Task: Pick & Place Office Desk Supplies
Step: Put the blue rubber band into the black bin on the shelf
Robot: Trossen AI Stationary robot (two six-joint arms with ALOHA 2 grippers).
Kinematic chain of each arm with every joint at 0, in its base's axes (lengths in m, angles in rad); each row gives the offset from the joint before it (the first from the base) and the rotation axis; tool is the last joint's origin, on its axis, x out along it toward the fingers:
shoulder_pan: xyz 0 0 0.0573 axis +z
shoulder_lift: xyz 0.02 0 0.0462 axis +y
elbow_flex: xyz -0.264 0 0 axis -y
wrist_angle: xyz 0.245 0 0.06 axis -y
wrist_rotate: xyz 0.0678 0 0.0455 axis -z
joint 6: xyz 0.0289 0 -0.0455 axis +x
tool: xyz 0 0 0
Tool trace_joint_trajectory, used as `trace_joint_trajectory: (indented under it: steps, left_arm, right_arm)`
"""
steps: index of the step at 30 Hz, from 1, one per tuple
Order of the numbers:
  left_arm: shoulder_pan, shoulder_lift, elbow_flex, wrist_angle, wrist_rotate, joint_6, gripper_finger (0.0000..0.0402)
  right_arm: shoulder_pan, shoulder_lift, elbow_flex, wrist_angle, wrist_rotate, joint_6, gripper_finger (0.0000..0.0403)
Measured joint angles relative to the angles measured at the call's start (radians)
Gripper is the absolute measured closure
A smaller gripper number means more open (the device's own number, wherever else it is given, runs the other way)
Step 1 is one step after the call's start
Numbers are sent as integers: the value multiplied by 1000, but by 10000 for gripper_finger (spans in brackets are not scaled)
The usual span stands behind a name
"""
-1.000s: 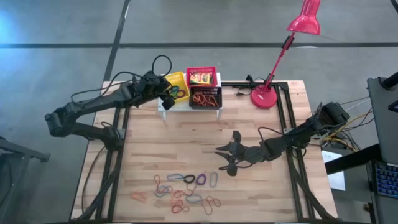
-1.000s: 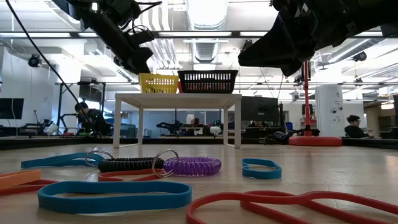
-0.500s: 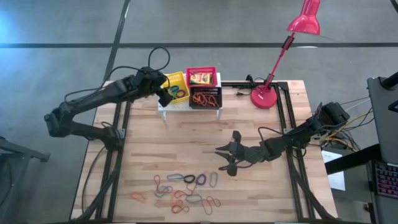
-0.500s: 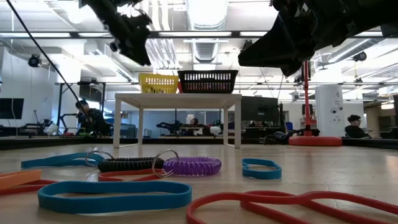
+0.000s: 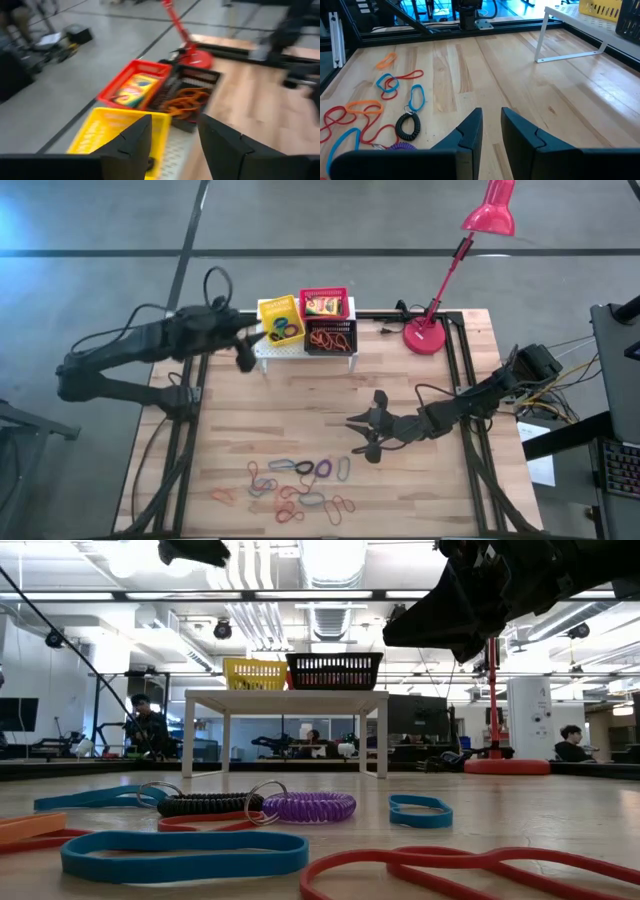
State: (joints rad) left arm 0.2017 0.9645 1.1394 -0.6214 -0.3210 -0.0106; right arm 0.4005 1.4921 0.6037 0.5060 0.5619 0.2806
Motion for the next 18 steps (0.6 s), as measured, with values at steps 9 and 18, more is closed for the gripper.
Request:
trace_joint_trajectory:
  steps: [9, 18]
  left_arm:
    - [-373, -111, -150, 53, -211, -88, 253]
    - [-731, -111, -276, 80, -485, -275, 254]
  right_arm:
    - [0, 0, 0, 2, -4, 4, 335]
    - [35, 0, 0, 2, -152, 10, 335]
